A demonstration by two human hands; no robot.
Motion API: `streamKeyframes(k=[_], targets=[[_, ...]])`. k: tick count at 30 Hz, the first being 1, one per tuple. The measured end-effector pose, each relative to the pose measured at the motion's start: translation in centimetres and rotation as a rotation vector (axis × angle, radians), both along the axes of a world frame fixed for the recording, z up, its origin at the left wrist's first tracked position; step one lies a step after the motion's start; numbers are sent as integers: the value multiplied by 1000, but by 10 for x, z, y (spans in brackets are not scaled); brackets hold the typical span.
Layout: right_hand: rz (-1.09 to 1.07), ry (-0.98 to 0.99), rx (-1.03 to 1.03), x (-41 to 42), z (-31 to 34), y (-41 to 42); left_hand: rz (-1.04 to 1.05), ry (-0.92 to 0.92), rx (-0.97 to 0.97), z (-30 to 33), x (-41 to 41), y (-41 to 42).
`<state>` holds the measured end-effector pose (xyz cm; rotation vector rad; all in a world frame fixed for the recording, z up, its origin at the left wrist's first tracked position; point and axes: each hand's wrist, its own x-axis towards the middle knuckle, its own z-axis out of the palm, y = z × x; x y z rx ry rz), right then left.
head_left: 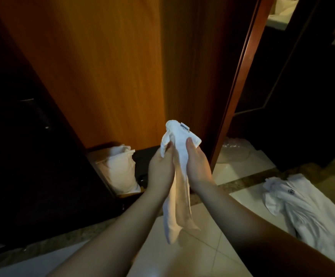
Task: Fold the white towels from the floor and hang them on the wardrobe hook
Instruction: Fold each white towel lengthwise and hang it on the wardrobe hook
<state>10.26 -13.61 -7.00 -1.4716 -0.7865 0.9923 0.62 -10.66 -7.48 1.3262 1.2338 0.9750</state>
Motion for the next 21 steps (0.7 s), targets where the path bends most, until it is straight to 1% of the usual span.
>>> streamKeyframes(k=[1,3,5,7,9,12,15,19,20,21], targets=[[21,16,12,1,1,1,-31,6,16,0,1,1],[66,50,25,2,1,4,-94,-2,-44,3,2,3],[96,77,25,4,2,5,-121,-91,-177,9,2,7],[109,108,18,10,1,7,-123,-100,-274,19,-1,11],[120,127,16,14,3,9,-148,-10,-237,25,-4,19],[140,114,43,19,10,10,-198,107,-101,37,-4,24],[180,27,52,21,17,11,-261,156,-67,50,-2,23],[381,-64,70,24,30,11,-431,112,-122,73,-4,32],[432,-131,78,25,35,11,-459,120,-121,79,-5,35],[466,-242,78,26,39,13,-486,140,-116,86,-6,37]])
